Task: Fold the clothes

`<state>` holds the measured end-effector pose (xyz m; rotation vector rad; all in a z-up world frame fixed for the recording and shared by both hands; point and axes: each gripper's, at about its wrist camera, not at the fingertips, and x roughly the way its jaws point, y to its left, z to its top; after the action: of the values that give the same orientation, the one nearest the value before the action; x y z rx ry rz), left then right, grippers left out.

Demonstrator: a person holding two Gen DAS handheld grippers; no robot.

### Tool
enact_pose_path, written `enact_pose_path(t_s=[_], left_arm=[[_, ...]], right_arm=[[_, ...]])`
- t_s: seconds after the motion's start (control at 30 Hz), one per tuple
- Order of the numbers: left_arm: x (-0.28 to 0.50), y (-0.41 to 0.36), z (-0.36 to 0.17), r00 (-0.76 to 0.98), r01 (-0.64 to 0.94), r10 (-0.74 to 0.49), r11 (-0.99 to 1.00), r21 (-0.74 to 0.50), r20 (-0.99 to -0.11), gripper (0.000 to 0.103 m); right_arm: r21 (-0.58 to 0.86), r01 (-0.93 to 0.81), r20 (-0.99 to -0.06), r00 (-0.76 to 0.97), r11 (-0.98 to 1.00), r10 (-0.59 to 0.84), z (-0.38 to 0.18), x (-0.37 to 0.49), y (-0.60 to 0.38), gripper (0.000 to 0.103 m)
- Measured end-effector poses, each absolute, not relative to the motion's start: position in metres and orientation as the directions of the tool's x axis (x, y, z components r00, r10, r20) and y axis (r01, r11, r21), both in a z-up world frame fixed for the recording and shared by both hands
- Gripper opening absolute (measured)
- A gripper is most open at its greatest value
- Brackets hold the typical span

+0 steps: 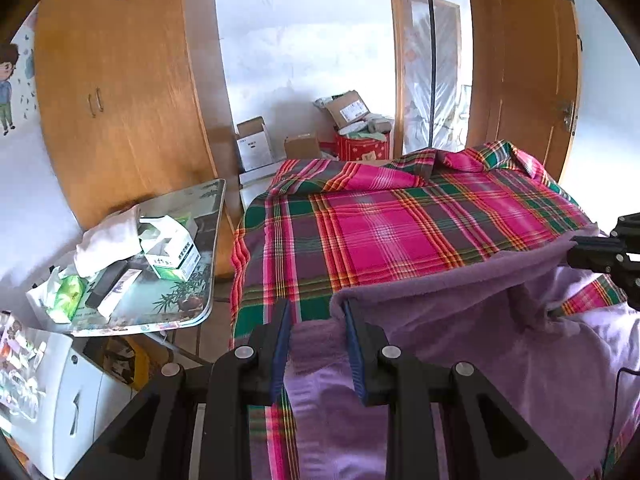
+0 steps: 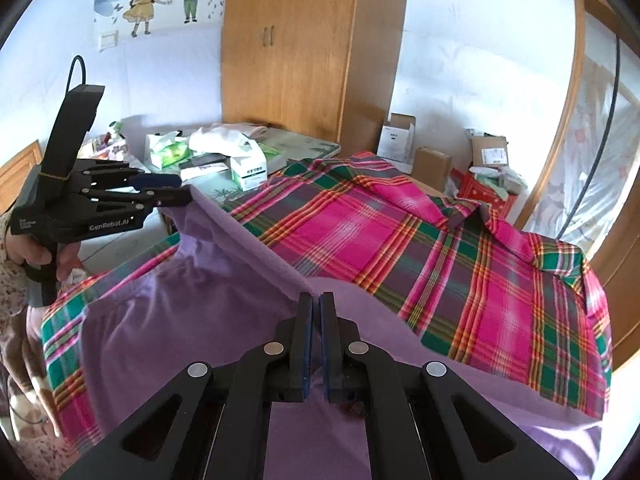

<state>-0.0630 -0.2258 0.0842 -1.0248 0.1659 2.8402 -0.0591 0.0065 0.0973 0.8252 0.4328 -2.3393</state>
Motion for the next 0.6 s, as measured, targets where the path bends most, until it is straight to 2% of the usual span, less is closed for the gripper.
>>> enact_pose_path(t_s=[0.6], left_arm=[[0.035, -0.229, 0.065, -0.768, -0.161, 0.112, -0.987, 0.022, -0.631, 0.027]], right_arm=[[-0.088, 0.634, -0.661, -0.614, -0.768, -0.432, 0.076, 0.039, 0.014, 0.004]])
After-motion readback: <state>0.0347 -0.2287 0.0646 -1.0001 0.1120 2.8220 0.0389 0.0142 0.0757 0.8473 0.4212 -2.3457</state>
